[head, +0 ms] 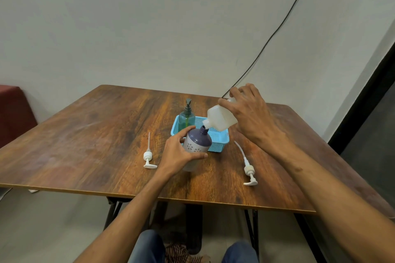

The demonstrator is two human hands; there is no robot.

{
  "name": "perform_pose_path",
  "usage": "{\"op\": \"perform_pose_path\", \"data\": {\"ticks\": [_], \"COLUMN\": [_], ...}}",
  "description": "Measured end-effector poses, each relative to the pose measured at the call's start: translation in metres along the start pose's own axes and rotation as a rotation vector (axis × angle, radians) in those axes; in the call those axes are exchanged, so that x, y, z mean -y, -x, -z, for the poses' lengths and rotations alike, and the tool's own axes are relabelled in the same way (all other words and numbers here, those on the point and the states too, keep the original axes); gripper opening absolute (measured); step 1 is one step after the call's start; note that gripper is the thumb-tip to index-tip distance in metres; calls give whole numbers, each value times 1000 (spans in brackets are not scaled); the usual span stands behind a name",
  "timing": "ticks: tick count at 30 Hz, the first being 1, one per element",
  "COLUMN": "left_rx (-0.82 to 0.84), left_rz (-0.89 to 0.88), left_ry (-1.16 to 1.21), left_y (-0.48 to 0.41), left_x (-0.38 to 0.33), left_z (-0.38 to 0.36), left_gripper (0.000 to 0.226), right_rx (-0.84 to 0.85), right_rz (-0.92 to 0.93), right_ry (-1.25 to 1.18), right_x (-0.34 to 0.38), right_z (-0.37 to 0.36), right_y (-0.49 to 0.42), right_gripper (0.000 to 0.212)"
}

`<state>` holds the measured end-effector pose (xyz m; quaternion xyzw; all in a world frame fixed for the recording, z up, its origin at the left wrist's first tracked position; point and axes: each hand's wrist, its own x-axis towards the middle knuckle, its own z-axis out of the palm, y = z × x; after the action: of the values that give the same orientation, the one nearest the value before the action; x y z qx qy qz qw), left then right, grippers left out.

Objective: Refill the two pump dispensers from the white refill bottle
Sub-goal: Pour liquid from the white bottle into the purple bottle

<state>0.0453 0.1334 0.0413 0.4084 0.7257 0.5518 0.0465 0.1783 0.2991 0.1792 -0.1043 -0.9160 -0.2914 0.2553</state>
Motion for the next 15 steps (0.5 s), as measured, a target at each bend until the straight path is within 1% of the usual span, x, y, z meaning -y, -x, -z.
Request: {"op": "perform_pose_path", "data": {"ticks": [15], "left_rx": [-3], "left_rz": [-11], "left_ry": [5], "left_y": [2], "left_x": [1], "left_z": [1], "left_gripper": [89], "right_rx": [3], "right_rz": [34], "right_ry": [8], "right_x": [2], "right_z": [5], "right_y": [-3], "right_gripper": [67]}}
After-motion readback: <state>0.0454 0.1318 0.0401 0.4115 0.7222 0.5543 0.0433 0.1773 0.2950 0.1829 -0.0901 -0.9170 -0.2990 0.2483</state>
